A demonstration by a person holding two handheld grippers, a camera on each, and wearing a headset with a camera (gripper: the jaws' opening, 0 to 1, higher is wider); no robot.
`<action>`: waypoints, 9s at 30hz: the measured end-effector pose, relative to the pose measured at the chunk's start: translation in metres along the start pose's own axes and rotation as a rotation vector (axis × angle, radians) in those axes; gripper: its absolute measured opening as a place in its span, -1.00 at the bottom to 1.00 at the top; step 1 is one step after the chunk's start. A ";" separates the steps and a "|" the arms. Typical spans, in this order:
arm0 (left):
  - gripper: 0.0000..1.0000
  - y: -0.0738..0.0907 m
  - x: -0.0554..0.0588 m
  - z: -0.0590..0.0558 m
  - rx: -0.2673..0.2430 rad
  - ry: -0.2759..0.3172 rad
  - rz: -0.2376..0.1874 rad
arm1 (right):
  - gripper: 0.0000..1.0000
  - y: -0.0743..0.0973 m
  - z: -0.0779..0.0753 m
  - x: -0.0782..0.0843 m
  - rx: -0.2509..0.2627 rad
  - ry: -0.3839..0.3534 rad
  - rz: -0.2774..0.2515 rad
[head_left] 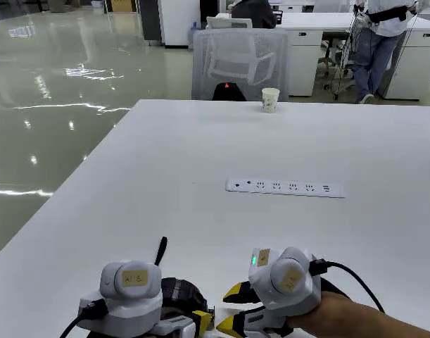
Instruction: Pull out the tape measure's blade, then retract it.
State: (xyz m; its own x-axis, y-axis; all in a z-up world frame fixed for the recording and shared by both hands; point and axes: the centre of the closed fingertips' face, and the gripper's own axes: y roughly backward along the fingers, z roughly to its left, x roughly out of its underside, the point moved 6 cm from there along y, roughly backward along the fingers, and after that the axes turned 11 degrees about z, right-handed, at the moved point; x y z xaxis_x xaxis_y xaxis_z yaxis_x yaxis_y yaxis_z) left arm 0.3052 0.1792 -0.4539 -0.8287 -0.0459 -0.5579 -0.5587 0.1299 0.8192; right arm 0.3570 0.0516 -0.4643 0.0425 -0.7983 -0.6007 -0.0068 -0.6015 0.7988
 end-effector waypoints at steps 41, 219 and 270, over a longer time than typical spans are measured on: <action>0.56 0.032 0.018 0.000 0.059 -0.090 -0.039 | -0.13 0.062 0.018 0.048 0.154 -0.183 -0.038; 0.94 0.103 0.073 -0.022 0.275 -0.344 -0.232 | 0.97 0.140 0.133 0.100 0.394 -0.589 -0.282; 0.91 0.106 0.071 -0.020 0.272 -0.351 -0.230 | 0.97 0.140 0.136 0.102 0.389 -0.596 -0.267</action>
State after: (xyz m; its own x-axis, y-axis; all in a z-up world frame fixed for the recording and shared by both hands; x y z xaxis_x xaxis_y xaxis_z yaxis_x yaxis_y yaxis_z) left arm 0.1864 0.1697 -0.4041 -0.5968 0.2267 -0.7697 -0.6577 0.4114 0.6310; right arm 0.2242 -0.1180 -0.4175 -0.4538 -0.4386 -0.7757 -0.4288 -0.6556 0.6215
